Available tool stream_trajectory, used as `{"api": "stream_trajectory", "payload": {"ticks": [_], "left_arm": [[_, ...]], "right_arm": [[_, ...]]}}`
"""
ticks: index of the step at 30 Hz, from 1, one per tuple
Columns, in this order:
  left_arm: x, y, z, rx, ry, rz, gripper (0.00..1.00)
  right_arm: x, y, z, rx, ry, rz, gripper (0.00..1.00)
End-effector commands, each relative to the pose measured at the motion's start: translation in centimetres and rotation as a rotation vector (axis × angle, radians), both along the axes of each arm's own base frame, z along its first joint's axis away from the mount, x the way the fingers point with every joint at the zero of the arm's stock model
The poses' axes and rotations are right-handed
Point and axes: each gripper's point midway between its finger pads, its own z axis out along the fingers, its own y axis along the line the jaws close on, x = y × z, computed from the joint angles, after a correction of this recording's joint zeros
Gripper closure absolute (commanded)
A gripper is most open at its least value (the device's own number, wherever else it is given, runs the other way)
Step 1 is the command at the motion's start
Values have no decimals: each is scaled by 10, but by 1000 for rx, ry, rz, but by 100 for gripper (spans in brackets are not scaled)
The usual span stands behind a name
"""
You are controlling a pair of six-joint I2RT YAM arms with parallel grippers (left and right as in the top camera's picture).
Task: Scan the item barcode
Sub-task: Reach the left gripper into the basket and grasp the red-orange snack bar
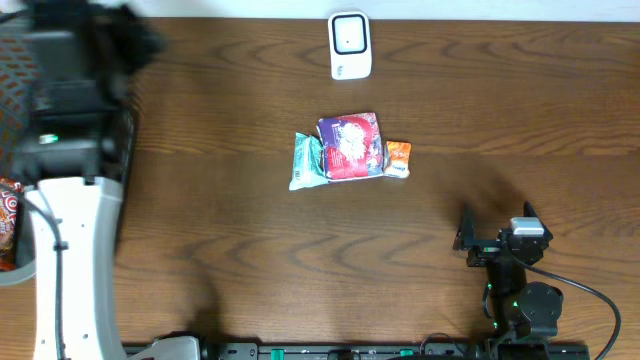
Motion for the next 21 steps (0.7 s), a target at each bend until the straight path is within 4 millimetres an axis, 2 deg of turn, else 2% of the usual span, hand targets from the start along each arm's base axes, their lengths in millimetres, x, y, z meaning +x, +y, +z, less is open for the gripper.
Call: {"api": "stream_trajectory", "payload": {"ticks": [1, 4, 6, 9, 10, 11, 14, 21], "left_arm": [[-23, 56, 11, 40, -11, 137, 21], [-39, 98, 5, 70, 25, 229, 21], [-47, 123, -6, 90, 74, 275, 21], [-65, 152, -45, 135, 260, 294, 21], [-75, 164, -71, 168, 394, 268, 21], [-77, 166, -77, 173, 423, 261, 21], [-95, 184, -122, 175, 612, 235, 21], [-113, 241, -177, 107, 724, 353, 21]], "right_arm": [[0, 2, 0, 7, -1, 8, 1], [0, 2, 0, 7, -1, 8, 1], [0, 2, 0, 7, -2, 8, 1], [0, 2, 0, 7, -2, 8, 1], [0, 2, 0, 7, -1, 8, 1], [0, 2, 0, 7, -1, 8, 1], [0, 2, 0, 7, -2, 8, 1], [0, 2, 0, 7, -2, 8, 1]]}}
